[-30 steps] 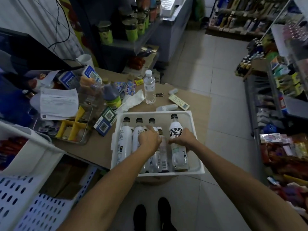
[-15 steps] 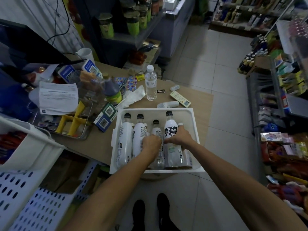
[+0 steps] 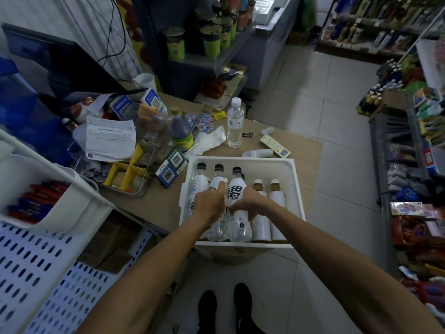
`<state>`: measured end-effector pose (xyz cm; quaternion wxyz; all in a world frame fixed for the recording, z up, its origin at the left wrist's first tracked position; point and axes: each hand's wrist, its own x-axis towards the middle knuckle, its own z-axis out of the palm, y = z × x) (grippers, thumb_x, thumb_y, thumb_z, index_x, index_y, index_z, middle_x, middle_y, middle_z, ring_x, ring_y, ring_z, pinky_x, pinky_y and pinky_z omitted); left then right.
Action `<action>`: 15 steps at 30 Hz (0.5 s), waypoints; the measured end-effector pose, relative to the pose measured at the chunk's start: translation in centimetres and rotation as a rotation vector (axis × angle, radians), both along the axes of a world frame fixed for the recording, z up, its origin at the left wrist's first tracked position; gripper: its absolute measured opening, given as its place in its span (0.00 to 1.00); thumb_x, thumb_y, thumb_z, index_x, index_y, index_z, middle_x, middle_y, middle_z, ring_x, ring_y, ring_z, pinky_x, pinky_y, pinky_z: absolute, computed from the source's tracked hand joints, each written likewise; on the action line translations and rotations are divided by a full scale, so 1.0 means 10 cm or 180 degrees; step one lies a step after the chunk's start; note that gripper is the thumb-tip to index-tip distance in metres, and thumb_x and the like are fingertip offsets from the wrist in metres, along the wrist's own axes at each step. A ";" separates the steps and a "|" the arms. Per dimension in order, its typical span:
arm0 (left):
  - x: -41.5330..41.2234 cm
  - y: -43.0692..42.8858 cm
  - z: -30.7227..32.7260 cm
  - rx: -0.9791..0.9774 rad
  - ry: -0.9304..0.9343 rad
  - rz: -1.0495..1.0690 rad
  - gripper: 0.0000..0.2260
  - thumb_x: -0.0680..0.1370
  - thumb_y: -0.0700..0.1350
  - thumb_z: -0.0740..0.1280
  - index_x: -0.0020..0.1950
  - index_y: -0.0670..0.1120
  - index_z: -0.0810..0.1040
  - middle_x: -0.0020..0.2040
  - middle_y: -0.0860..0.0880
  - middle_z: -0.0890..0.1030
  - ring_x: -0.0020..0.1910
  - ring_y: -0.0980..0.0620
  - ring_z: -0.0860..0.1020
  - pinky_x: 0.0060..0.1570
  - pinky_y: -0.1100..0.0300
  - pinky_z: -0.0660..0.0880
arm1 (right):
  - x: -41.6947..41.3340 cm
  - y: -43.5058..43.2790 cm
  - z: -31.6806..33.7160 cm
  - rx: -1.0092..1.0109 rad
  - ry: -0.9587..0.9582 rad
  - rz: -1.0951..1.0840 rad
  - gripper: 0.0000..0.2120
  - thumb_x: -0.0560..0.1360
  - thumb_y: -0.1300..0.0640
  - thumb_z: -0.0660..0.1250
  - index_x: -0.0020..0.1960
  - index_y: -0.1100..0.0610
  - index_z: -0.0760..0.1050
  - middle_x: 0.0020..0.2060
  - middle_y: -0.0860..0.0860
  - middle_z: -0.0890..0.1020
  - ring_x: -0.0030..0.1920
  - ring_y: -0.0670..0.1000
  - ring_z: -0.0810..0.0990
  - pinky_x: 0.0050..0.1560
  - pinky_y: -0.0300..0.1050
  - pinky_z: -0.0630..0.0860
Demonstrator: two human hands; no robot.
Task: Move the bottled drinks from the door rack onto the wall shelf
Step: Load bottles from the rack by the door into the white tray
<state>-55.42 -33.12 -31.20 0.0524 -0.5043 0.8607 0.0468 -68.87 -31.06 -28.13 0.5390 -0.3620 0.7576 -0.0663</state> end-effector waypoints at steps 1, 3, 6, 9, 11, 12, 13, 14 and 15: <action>0.04 0.00 0.01 -0.0002 -0.0014 0.0044 0.21 0.81 0.44 0.58 0.73 0.41 0.60 0.56 0.41 0.81 0.49 0.41 0.81 0.44 0.49 0.76 | 0.00 0.00 0.01 0.0020 0.0016 0.0058 0.23 0.68 0.61 0.77 0.57 0.59 0.68 0.56 0.60 0.79 0.54 0.61 0.81 0.50 0.58 0.82; 0.12 -0.01 0.01 0.0030 -0.0025 0.0095 0.20 0.81 0.42 0.56 0.73 0.42 0.61 0.55 0.41 0.81 0.49 0.40 0.81 0.44 0.49 0.76 | -0.01 0.03 0.02 0.0016 0.0091 0.0135 0.22 0.69 0.60 0.76 0.57 0.58 0.68 0.57 0.60 0.79 0.54 0.60 0.81 0.50 0.55 0.82; 0.22 -0.01 0.06 0.0118 0.0028 0.0161 0.19 0.81 0.42 0.55 0.72 0.43 0.63 0.56 0.41 0.80 0.51 0.40 0.80 0.44 0.50 0.74 | 0.00 0.10 0.06 -0.0079 0.0265 0.0297 0.27 0.70 0.55 0.76 0.64 0.58 0.67 0.58 0.56 0.78 0.58 0.60 0.79 0.56 0.58 0.79; 0.28 -0.02 0.12 0.0157 0.0119 0.0237 0.17 0.81 0.44 0.55 0.69 0.43 0.66 0.58 0.41 0.77 0.54 0.40 0.78 0.45 0.50 0.72 | 0.04 0.15 0.18 -0.0281 0.0420 0.0317 0.28 0.71 0.52 0.75 0.66 0.59 0.68 0.59 0.56 0.76 0.61 0.60 0.76 0.56 0.58 0.77; 0.31 -0.03 0.16 0.0188 0.0177 0.0262 0.16 0.80 0.45 0.56 0.66 0.43 0.68 0.59 0.41 0.76 0.56 0.40 0.76 0.47 0.50 0.72 | 0.08 0.18 0.25 -0.0373 0.0577 0.0429 0.28 0.72 0.52 0.74 0.66 0.60 0.69 0.62 0.59 0.76 0.62 0.60 0.76 0.55 0.57 0.77; 0.32 -0.02 0.18 0.0198 0.0179 0.0244 0.15 0.80 0.45 0.56 0.65 0.43 0.69 0.60 0.41 0.75 0.57 0.40 0.75 0.48 0.49 0.72 | 0.10 0.19 0.29 -0.0416 0.0629 0.0481 0.27 0.72 0.53 0.74 0.67 0.60 0.69 0.63 0.59 0.75 0.62 0.59 0.76 0.54 0.56 0.77; 0.34 -0.01 0.19 0.0189 0.0164 0.0207 0.15 0.80 0.45 0.56 0.65 0.42 0.69 0.60 0.41 0.75 0.57 0.40 0.74 0.49 0.49 0.72 | 0.12 0.21 0.32 -0.0453 0.0671 0.0526 0.27 0.72 0.53 0.74 0.67 0.60 0.69 0.63 0.59 0.75 0.62 0.59 0.76 0.53 0.55 0.77; 0.35 0.00 0.21 0.0167 0.0147 0.0162 0.15 0.80 0.45 0.56 0.64 0.42 0.70 0.60 0.41 0.75 0.58 0.40 0.74 0.50 0.49 0.72 | 0.13 0.23 0.34 -0.0487 0.0712 0.0568 0.28 0.72 0.54 0.74 0.67 0.60 0.69 0.63 0.58 0.75 0.61 0.59 0.76 0.52 0.53 0.77; 0.36 0.02 0.23 0.0142 0.0138 0.0112 0.15 0.80 0.46 0.56 0.64 0.42 0.70 0.60 0.41 0.75 0.58 0.40 0.73 0.51 0.49 0.71 | 0.15 0.26 0.36 -0.0528 0.0766 0.0609 0.28 0.72 0.54 0.74 0.67 0.61 0.69 0.63 0.58 0.75 0.61 0.58 0.76 0.50 0.51 0.76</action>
